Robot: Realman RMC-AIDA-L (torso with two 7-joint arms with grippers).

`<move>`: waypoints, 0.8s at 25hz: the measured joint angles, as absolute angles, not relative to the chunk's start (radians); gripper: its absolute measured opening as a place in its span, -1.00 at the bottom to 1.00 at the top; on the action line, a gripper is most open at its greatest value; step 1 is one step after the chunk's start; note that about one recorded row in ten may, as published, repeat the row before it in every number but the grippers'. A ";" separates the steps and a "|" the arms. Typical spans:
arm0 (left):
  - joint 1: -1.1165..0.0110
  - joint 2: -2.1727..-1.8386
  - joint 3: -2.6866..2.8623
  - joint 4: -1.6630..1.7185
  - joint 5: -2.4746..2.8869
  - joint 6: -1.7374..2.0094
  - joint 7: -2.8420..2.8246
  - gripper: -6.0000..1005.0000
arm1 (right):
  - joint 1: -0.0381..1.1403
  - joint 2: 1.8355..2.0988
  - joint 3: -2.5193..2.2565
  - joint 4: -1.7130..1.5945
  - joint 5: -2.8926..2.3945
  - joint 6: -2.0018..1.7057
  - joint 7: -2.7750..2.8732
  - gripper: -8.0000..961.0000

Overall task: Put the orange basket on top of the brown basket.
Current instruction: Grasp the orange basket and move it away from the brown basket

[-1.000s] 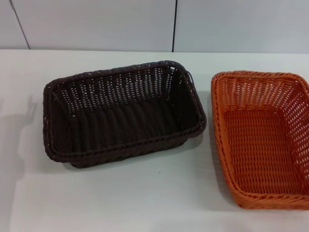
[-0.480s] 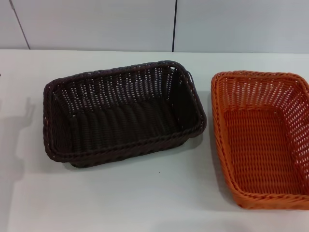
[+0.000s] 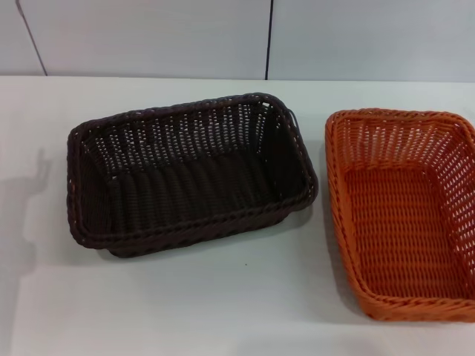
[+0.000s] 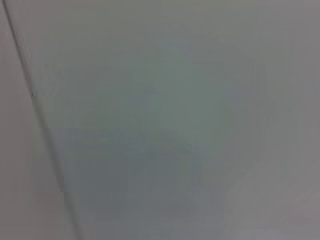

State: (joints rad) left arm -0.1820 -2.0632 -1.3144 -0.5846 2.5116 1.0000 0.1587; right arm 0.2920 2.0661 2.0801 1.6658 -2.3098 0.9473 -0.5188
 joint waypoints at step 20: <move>-0.220 -2.066 -1.375 -0.510 2.511 0.993 0.161 0.55 | 0.494 1.992 1.788 1.767 -2.410 1.810 -0.451 0.51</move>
